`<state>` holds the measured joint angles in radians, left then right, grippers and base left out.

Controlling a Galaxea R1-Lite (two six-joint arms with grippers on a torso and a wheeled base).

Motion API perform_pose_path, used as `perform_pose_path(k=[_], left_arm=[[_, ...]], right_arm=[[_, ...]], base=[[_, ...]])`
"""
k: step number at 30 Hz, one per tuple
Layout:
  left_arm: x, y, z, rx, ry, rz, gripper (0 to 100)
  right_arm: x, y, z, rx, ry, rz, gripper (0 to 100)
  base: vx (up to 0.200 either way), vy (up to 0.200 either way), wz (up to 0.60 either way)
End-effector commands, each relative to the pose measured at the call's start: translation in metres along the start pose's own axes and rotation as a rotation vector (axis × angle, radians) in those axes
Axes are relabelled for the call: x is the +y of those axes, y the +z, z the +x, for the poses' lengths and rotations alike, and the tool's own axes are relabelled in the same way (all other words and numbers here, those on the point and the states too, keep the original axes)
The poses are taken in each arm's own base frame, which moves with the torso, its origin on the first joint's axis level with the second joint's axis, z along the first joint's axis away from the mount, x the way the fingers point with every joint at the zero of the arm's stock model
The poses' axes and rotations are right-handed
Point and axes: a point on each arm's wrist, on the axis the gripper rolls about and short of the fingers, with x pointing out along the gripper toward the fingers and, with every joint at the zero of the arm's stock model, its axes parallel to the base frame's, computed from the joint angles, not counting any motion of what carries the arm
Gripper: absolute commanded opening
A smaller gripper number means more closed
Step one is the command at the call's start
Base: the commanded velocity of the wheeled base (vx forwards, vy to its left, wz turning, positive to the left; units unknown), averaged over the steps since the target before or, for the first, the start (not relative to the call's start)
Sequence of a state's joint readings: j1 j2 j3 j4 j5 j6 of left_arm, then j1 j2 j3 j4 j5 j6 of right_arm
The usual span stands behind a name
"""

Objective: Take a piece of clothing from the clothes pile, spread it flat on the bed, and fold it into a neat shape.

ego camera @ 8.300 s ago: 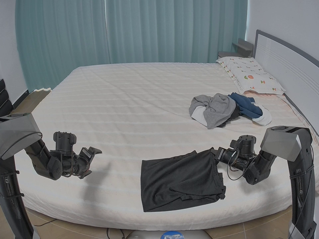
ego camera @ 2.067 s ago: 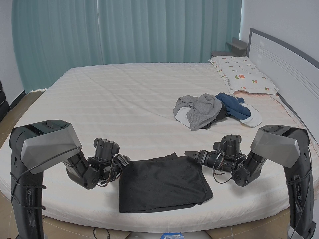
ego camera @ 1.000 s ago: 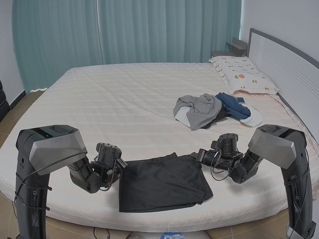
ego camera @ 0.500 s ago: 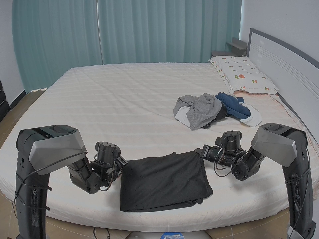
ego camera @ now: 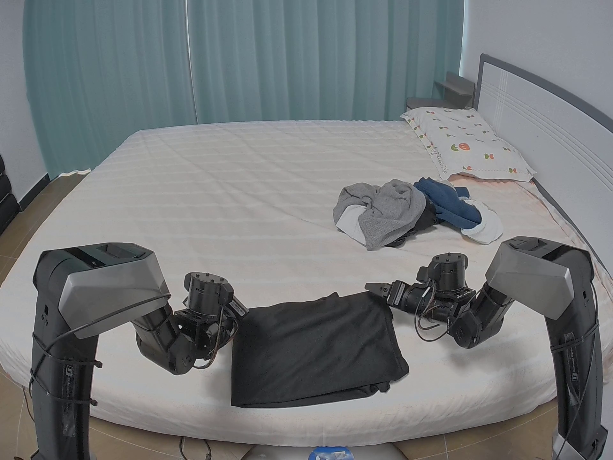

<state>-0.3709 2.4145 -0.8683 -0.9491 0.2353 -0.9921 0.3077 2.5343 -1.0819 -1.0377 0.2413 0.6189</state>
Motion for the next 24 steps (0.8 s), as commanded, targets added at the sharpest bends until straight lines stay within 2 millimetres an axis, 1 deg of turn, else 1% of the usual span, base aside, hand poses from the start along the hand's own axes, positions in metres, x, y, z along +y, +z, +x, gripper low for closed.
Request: perform_pose_path(k=[1,4,5,6,8,9,14,18,20,22,23,24], left_arm=[[0.001,-0.001,0.0,0.006,0.001,0.001,0],[0.002,-0.002,0.0,0.01,0.003,0.003,0],[0.002,-0.002,0.0,0.01,0.003,0.003,100],[0.001,-0.002,0.0,0.01,0.0,0.002,100],[0.0,-0.002,0.0,0.01,-0.002,0.003,100],[0.0,-0.002,0.0,0.014,-0.008,0.006,100],[-0.001,-0.008,0.002,0.038,-0.017,0.033,100],[-0.002,-0.009,0.004,0.039,-0.023,0.048,100],[-0.007,-0.012,0.005,0.039,-0.037,0.052,100],[-0.007,-0.017,0.009,0.042,-0.035,0.061,100],[-0.007,-0.017,0.01,0.04,-0.033,0.061,0],[-0.008,-0.017,0.011,0.038,-0.036,0.061,0]], right_arm=[[0.005,0.013,-0.024,-0.009,0.005,0.007,100],[0.005,0.01,-0.035,0.01,-0.008,0.013,100],[0.005,0.01,-0.035,0.01,-0.008,0.013,100],[0.005,0.006,-0.045,0.03,-0.018,0.019,100],[0.005,0.004,-0.048,0.042,-0.019,0.021,100],[0.005,-0.002,-0.055,0.074,-0.019,0.026,100],[0.004,-0.018,-0.07,0.139,-0.04,0.036,100],[0.005,-0.027,-0.089,0.175,-0.037,0.038,100],[0.005,-0.033,-0.098,0.201,-0.024,0.031,100],[0.003,-0.039,-0.105,0.215,-0.013,0.019,100],[0.002,-0.042,-0.106,0.221,-0.008,0.013,100],[0.003,-0.045,-0.107,0.224,-0.001,0.006,100]], base=[[0.0,0.0,0.0],[0.0,0.0,0.0],[0.0,0.0,0.0],[0.0,0.0,0.0],[0.0,0.0,0.0],[0.0,0.0,0.0],[0.0,0.0,0.0],[0.0,0.0,0.0],[0.0,0.0,0.0],[0.0,0.0,0.0],[0.0,0.0,0.0],[0.0,0.0,0.0]])
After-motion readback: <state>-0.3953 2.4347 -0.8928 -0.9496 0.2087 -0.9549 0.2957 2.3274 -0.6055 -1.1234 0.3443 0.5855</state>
